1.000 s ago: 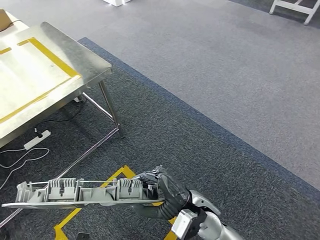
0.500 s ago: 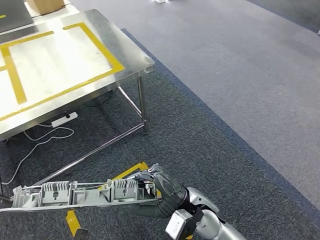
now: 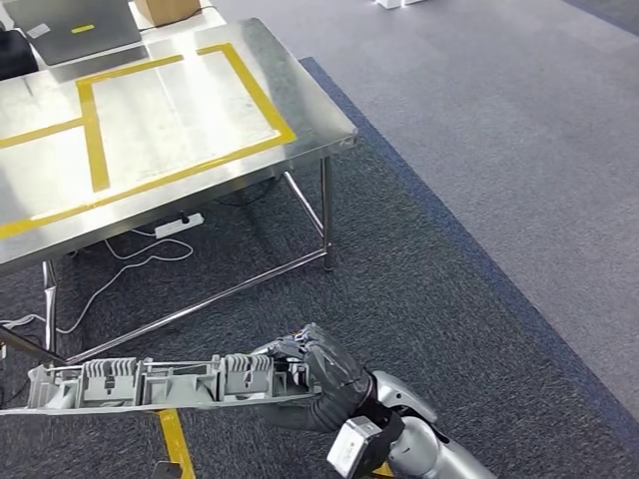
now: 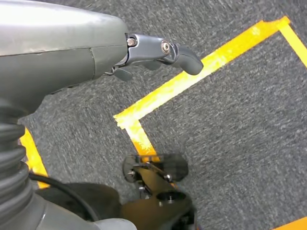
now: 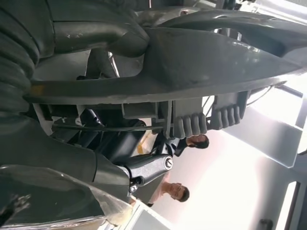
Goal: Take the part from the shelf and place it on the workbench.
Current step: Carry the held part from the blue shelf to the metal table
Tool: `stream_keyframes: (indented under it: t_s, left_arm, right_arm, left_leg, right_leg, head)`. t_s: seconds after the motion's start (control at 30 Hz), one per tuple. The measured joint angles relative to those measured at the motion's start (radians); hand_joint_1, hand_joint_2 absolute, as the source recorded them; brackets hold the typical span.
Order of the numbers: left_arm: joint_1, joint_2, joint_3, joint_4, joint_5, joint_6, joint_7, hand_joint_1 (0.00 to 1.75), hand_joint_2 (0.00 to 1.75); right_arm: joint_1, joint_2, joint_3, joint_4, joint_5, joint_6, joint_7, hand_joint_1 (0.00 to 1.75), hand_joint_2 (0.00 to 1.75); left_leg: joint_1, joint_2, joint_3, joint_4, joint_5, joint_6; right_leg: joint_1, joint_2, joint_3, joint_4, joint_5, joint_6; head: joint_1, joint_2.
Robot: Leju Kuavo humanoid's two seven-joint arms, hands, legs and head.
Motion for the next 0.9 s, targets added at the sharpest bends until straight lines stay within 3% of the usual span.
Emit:
stream_keyframes:
  t_s: [0.07, 0.1, 0.13, 0.2, 0.27, 0.37, 0.43, 0.5, 0.57, 0.6, 0.63, 0.7, 0.77, 0.8, 0.9]
  left_arm:
    - [-0.002, 0.000, 0.001, 0.000, 0.001, -0.001, 0.000, 0.00, 1.75]
    - [-0.001, 0.000, 0.002, 0.000, 0.001, -0.002, 0.001, 0.00, 1.75]
    - [0.001, 0.000, 0.003, 0.000, 0.002, -0.004, 0.003, 0.00, 1.75]
    - [0.004, 0.001, 0.004, 0.000, 0.003, -0.006, 0.008, 0.00, 1.75]
    - [0.006, 0.001, 0.004, 0.000, 0.003, -0.009, 0.013, 0.00, 1.75]
    - [0.012, 0.000, 0.004, 0.000, 0.000, -0.010, 0.018, 0.00, 1.75]
    - [0.015, 0.000, 0.005, 0.000, -0.002, -0.009, 0.018, 0.00, 1.75]
    - [0.013, -0.001, 0.006, 0.000, -0.004, -0.007, 0.018, 0.00, 1.75]
    - [0.011, -0.002, 0.008, 0.000, -0.006, -0.007, 0.018, 0.00, 1.75]
    - [0.012, -0.002, 0.009, 0.000, -0.007, -0.006, 0.018, 0.00, 1.75]
    - [0.013, -0.002, 0.010, 0.000, -0.007, -0.006, 0.018, 0.00, 1.75]
    - [0.015, -0.003, 0.013, 0.000, -0.008, -0.006, 0.018, 0.00, 1.75]
    - [0.014, -0.004, 0.015, 0.000, -0.008, -0.006, 0.018, 0.00, 1.75]
    - [0.013, -0.004, 0.016, 0.000, -0.008, -0.006, 0.018, 0.00, 1.75]
    - [0.014, -0.005, 0.019, 0.000, -0.010, -0.005, 0.018, 0.00, 1.75]
  right_arm:
    - [0.001, 0.000, 0.000, -0.001, -0.001, -0.001, 0.000, 1.75, 1.75]
    - [0.002, 0.000, 0.001, -0.001, -0.003, -0.001, 0.001, 1.75, 1.75]
    - [0.003, 0.000, 0.002, -0.001, -0.006, -0.001, 0.001, 1.75, 1.75]
    - [0.003, 0.000, 0.003, -0.001, -0.014, -0.002, 0.001, 1.75, 1.75]
    - [0.002, 0.000, 0.003, -0.003, -0.023, -0.003, 0.001, 1.75, 1.75]
    - [0.001, 0.001, 0.003, -0.006, -0.035, -0.003, 0.001, 1.75, 1.75]
    - [0.001, 0.001, 0.004, -0.013, -0.037, -0.002, 0.000, 1.75, 1.75]
    - [0.002, 0.001, 0.005, -0.019, -0.039, -0.003, -0.001, 1.75, 1.75]
    - [0.005, 0.001, 0.006, -0.021, -0.040, -0.003, -0.002, 1.75, 1.75]
    - [0.008, 0.001, 0.006, -0.021, -0.039, -0.003, -0.001, 1.75, 1.75]
    - [0.010, 0.001, 0.007, -0.021, -0.037, -0.003, -0.001, 1.75, 1.75]
    - [0.013, 0.001, 0.008, -0.023, -0.031, -0.004, -0.003, 1.75, 1.75]
    - [0.012, 0.001, 0.011, -0.028, -0.024, -0.005, -0.006, 1.75, 1.75]
    - [0.012, 0.001, 0.012, -0.031, -0.021, -0.006, -0.007, 1.75, 1.75]
    - [0.013, 0.001, 0.016, -0.039, -0.009, -0.011, -0.008, 1.75, 1.75]
  left_leg:
    - [0.005, 0.021, -0.064, 0.128, -0.051, -0.008]
    - [0.008, 0.023, -0.082, 0.161, -0.054, -0.011]
    - [0.010, 0.024, -0.080, 0.154, -0.037, -0.012]
    - [0.011, 0.035, -0.021, 0.034, 0.034, -0.009]
    - [0.005, 0.053, 0.039, -0.086, 0.072, 0.000]
    - [-0.003, 0.056, 0.053, -0.118, 0.065, 0.019]
    - [0.001, 0.051, 0.063, -0.128, 0.065, 0.032]
    - [0.006, 0.045, 0.073, -0.135, 0.065, 0.044]
    - [0.005, 0.039, 0.076, -0.135, 0.060, 0.050]
    - [0.003, 0.035, 0.079, -0.135, 0.057, 0.051]
    - [0.002, 0.031, 0.083, -0.135, 0.053, 0.052]
    - [0.000, 0.024, 0.097, -0.134, 0.044, 0.049]
    - [-0.003, 0.019, 0.105, -0.131, 0.033, 0.042]
    - [-0.004, 0.017, 0.105, -0.130, 0.030, 0.037]
    - [-0.002, 0.016, 0.105, -0.128, 0.023, 0.022]
  right_leg:
    - [0.001, -0.022, 0.003, 0.000, -0.005, -0.003]
    - [0.001, -0.031, 0.006, 0.000, -0.008, -0.003]
    - [0.001, -0.040, 0.009, 0.000, -0.011, -0.002]
    - [0.001, -0.054, 0.020, 0.000, -0.018, 0.003]
    - [0.004, -0.062, 0.027, 0.000, -0.026, 0.011]
    - [0.006, -0.070, 0.031, -0.005, -0.030, 0.027]
    - [0.005, -0.060, 0.028, 0.007, -0.043, 0.039]
    - [0.004, -0.035, -0.018, 0.095, -0.086, 0.044]
    - [0.004, -0.017, -0.100, 0.233, -0.132, 0.045]
    - [0.005, -0.015, -0.132, 0.274, -0.133, 0.044]
    - [0.005, -0.014, -0.146, 0.279, -0.115, 0.043]
    - [0.006, -0.013, -0.113, 0.176, -0.031, 0.036]
    - [0.008, -0.009, -0.055, 0.051, 0.021, 0.028]
    - [0.010, -0.007, -0.038, 0.016, 0.028, 0.025]
    - [0.010, -0.004, -0.026, 0.000, 0.019, 0.015]
  head:
    - [-0.002, 0.000]
    - [-0.002, 0.000]
    - [-0.002, 0.000]
    - [-0.002, 0.000]
    - [-0.001, 0.000]
    - [0.000, 0.000]
    - [0.002, 0.000]
    - [0.008, 0.000]
    - [0.012, 0.000]
    - [0.012, 0.000]
    - [0.013, 0.000]
    - [0.013, 0.000]
    - [0.012, 0.000]
    - [0.012, 0.000]
    - [0.012, 0.000]
